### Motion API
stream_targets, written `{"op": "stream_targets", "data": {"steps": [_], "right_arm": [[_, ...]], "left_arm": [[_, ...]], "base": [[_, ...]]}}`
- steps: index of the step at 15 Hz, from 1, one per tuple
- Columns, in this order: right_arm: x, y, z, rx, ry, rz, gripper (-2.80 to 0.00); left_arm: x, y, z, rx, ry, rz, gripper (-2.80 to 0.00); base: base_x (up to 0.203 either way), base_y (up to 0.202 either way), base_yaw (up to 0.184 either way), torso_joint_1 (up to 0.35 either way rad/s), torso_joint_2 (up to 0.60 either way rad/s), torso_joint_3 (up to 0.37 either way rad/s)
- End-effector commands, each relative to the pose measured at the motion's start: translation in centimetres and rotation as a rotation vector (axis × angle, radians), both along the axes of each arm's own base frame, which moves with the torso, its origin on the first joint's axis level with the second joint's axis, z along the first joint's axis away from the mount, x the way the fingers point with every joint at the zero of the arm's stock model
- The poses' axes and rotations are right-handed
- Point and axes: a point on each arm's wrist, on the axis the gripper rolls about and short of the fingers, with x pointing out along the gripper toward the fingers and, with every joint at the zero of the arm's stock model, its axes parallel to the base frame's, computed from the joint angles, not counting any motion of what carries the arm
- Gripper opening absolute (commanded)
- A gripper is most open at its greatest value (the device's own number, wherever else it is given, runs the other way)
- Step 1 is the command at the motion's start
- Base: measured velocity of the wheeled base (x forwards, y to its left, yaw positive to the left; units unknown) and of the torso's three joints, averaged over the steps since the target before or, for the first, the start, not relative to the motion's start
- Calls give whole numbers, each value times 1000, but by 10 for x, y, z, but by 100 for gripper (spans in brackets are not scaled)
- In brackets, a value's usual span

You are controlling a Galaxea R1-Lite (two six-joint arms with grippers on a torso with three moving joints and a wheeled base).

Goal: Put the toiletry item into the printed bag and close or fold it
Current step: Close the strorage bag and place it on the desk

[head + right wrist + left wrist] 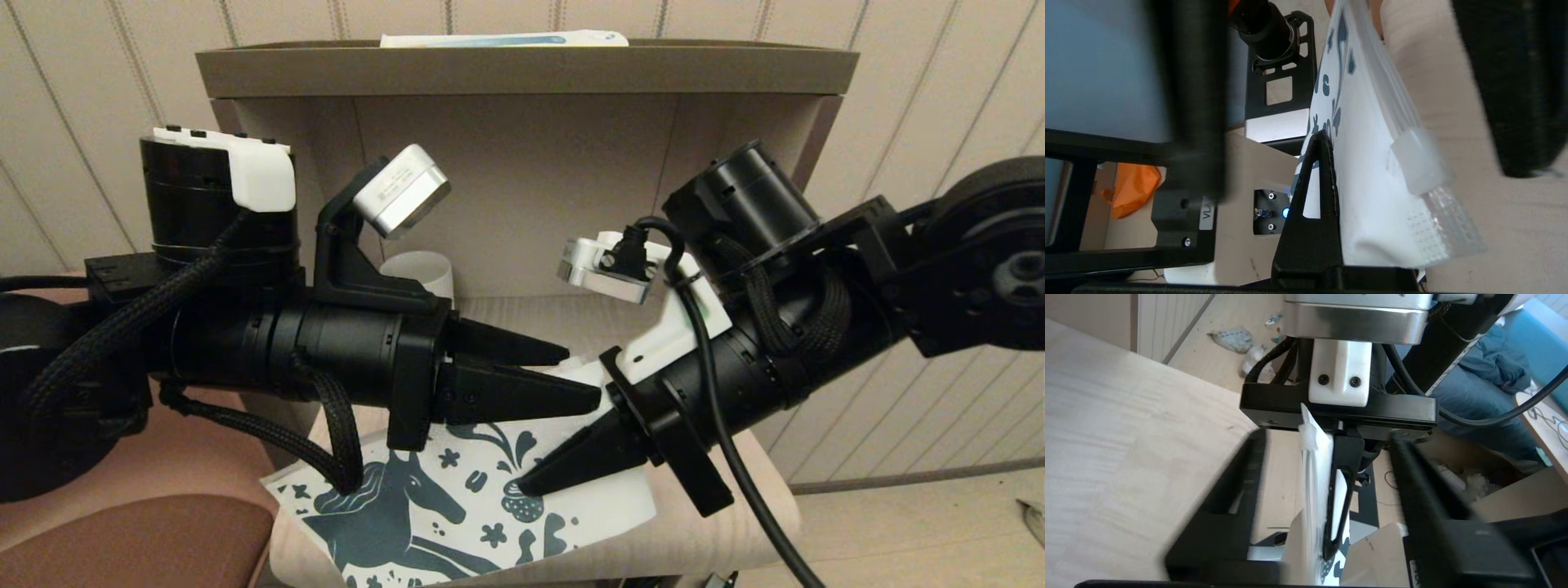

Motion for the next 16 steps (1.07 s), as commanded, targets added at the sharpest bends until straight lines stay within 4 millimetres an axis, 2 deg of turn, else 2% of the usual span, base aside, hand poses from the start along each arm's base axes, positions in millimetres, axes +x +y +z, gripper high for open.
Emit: {"op": "stream_targets", "data": {"steps": [1, 16], "right_arm": [[-2, 0, 2, 5, -3, 7, -280], [-6, -5, -3, -45, -43, -41, -280]], "left_arm": [[-1, 1, 1, -6, 0, -7, -280], [1, -1, -4, 5, 6, -9, -280]], "base": [[0, 0, 0, 0, 0, 0], [0, 0, 0, 0, 0, 0]]}}
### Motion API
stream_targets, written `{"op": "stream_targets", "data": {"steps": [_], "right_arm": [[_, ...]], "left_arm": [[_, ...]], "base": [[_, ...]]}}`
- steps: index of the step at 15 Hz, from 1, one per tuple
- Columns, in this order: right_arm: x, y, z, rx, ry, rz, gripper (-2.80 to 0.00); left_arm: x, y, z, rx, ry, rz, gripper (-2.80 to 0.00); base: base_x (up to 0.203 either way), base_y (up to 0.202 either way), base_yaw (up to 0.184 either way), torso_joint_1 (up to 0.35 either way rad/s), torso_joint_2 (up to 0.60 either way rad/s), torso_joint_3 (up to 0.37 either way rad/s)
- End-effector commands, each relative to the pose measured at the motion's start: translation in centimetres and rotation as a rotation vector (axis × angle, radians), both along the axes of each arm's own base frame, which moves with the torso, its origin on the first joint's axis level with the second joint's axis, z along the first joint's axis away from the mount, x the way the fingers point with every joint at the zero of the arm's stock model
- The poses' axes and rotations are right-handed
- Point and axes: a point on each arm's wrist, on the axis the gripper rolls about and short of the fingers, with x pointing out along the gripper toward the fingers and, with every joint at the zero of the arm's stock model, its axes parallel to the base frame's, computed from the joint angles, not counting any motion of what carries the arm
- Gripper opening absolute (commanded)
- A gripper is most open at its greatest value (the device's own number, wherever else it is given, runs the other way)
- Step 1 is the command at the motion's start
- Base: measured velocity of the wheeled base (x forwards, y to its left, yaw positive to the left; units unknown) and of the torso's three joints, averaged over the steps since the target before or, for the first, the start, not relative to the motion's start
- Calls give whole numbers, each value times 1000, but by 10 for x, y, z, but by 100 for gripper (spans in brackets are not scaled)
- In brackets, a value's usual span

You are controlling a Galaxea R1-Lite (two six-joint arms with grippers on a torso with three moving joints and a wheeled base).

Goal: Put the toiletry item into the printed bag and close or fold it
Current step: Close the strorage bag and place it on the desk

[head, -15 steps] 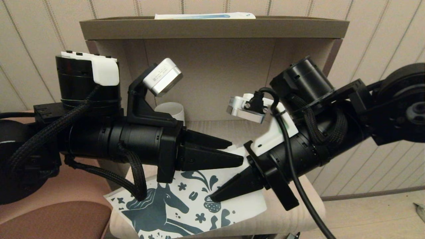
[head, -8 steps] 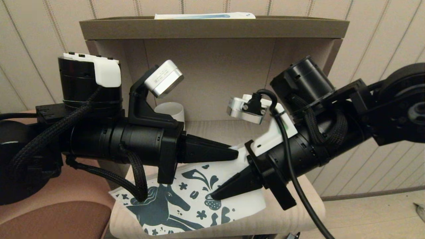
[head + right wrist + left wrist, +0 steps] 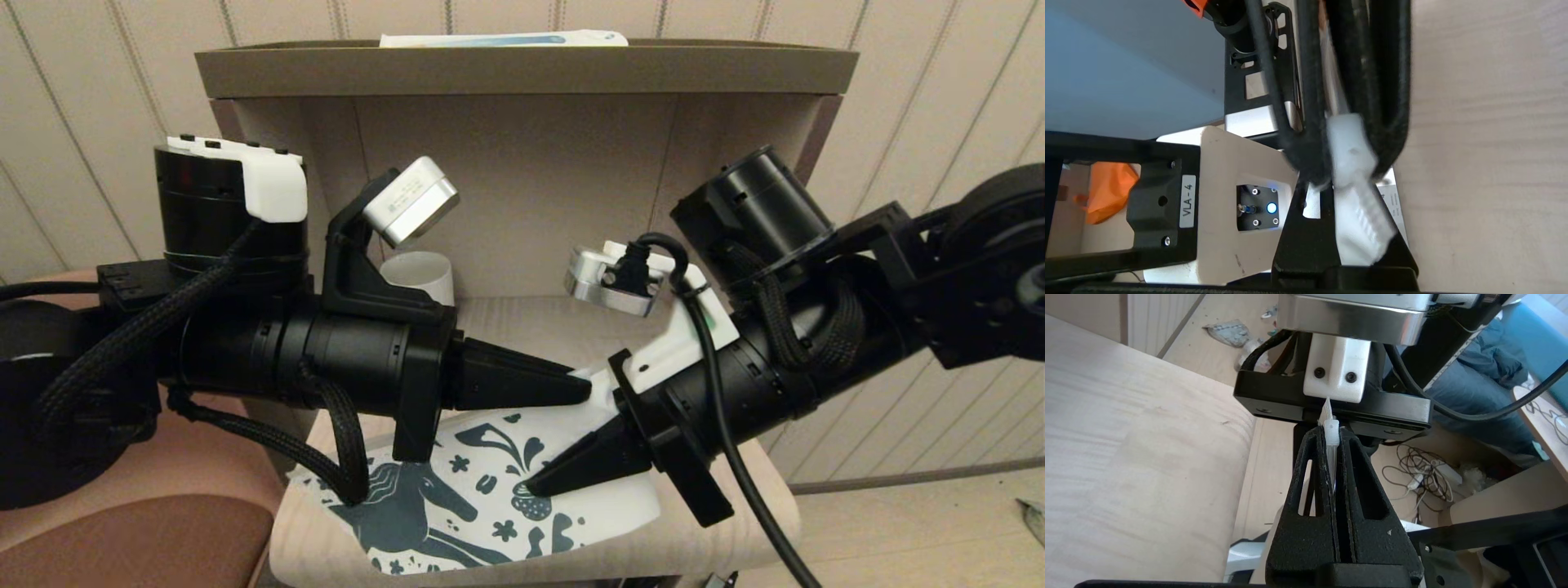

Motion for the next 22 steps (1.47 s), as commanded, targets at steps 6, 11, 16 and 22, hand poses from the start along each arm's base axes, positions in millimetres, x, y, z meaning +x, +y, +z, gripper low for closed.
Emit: {"op": "stream_targets", "data": {"steps": [6, 11, 16, 22], "right_arm": [[-8, -12, 9, 22, -41, 3, -280], [-14, -25, 16, 34, -61, -24, -280], [-14, -44, 24, 50, -91, -75, -280], [-14, -54, 25, 53, -101, -107, -280]], "left_arm": [[1, -1, -1, 1, 4, -3, -280], [1, -1, -4, 6, 8, -3, -280], [1, -1, -3, 6, 5, -3, -280], [1, -1, -4, 8, 7, -3, -280]], "base": [[0, 0, 0, 0, 0, 0], [0, 0, 0, 0, 0, 0], [0, 0, 0, 0, 0, 0], [0, 0, 0, 0, 0, 0]]}}
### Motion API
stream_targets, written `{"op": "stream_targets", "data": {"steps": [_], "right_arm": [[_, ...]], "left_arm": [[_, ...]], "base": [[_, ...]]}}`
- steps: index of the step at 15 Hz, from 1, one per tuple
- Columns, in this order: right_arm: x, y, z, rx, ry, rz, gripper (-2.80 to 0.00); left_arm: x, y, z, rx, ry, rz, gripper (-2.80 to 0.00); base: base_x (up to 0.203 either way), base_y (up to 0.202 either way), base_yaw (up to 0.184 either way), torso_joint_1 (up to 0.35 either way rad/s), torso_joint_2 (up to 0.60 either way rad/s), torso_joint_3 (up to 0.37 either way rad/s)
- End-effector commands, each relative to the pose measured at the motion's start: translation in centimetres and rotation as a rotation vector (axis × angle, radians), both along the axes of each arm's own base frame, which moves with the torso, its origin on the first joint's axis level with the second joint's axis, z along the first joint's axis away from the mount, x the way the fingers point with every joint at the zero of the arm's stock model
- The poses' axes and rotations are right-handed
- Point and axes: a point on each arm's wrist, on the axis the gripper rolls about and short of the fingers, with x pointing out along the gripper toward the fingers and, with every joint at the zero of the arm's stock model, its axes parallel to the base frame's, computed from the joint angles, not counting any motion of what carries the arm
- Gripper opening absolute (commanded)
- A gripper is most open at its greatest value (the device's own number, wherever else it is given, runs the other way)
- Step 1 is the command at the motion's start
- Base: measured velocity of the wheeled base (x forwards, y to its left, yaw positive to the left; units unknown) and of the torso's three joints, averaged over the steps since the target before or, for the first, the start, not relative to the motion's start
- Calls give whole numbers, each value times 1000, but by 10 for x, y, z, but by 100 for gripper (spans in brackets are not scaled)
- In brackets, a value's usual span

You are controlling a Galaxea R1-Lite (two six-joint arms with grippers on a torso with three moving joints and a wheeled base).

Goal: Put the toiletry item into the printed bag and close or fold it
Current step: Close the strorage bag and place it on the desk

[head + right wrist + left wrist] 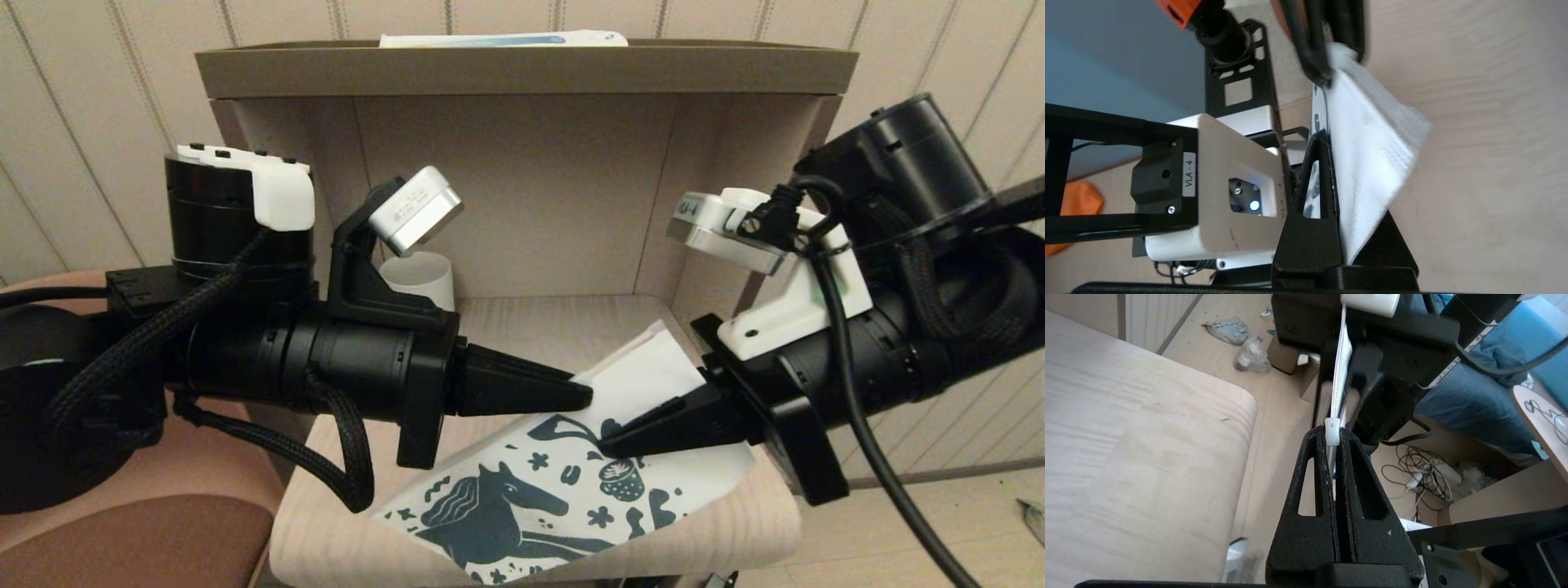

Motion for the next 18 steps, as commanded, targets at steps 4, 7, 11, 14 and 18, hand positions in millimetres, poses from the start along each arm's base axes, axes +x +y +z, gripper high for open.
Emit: {"op": "stream_targets", "data": {"steps": [4, 7, 11, 14, 18], "right_arm": [[-3, -28, 15, 36, -50, -82, -280], [-9, -38, 23, 54, -79, -104, -280], [-12, -46, 27, 64, -96, -133, -280], [-16, -50, 30, 69, -108, -141, -280], [-19, -60, 32, 72, -120, -177, -280]], "left_arm": [[1, -1, -1, 1, 5, -6, -280], [3, -3, -6, 11, 15, -6, -280], [4, -3, -9, 18, 4, -7, -280], [7, -3, -14, 26, -12, -6, -280], [11, -1, -15, 27, -16, 5, -280]], "base": [[0, 0, 0, 0, 0, 0], [0, 0, 0, 0, 0, 0], [0, 0, 0, 0, 0, 0], [0, 0, 0, 0, 0, 0], [0, 0, 0, 0, 0, 0]]}}
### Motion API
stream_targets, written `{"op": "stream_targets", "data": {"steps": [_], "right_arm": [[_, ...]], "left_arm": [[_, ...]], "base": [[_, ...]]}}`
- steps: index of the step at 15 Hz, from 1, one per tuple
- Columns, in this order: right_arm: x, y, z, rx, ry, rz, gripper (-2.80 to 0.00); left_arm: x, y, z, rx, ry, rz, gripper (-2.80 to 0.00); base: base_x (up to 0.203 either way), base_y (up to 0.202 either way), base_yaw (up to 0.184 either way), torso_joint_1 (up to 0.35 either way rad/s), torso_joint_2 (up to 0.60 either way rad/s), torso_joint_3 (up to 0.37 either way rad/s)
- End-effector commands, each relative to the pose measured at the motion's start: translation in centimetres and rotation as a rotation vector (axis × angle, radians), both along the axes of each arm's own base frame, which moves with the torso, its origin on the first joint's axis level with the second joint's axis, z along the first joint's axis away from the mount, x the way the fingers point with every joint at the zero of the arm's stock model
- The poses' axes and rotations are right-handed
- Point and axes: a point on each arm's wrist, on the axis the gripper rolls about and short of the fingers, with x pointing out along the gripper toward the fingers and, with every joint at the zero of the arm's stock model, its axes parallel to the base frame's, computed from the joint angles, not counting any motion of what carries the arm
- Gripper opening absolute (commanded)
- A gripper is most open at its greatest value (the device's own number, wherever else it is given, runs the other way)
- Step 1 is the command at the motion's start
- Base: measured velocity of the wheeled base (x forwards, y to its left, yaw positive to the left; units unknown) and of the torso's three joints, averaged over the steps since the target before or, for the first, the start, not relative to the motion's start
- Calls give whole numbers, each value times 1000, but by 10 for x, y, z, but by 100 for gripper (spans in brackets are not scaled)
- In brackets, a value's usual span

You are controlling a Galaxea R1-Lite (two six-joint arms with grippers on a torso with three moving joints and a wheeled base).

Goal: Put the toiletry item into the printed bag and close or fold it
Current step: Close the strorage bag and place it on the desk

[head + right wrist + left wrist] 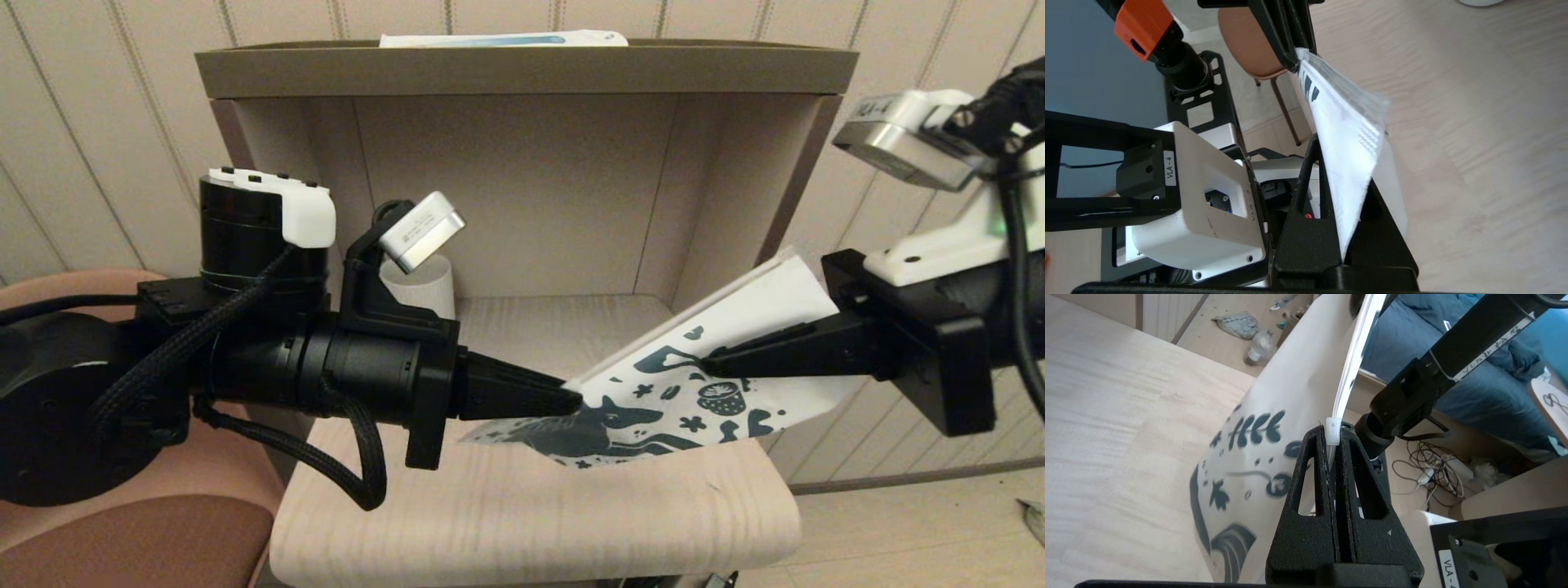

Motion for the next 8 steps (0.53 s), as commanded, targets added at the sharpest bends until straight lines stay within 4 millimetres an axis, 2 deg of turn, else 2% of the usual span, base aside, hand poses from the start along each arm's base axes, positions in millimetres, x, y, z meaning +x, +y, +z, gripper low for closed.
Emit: {"op": "stream_targets", "data": {"steps": [1, 8], "right_arm": [[-5, -4, 2, 5, -12, -3, -280], [-13, -14, 7, 15, -43, -31, -280]], "left_arm": [[2, 0, -1, 0, 4, -1, -280], [4, 4, -2, 1, 5, 12, -280]], "base": [[0, 0, 0, 0, 0, 0], [0, 0, 0, 0, 0, 0]]}}
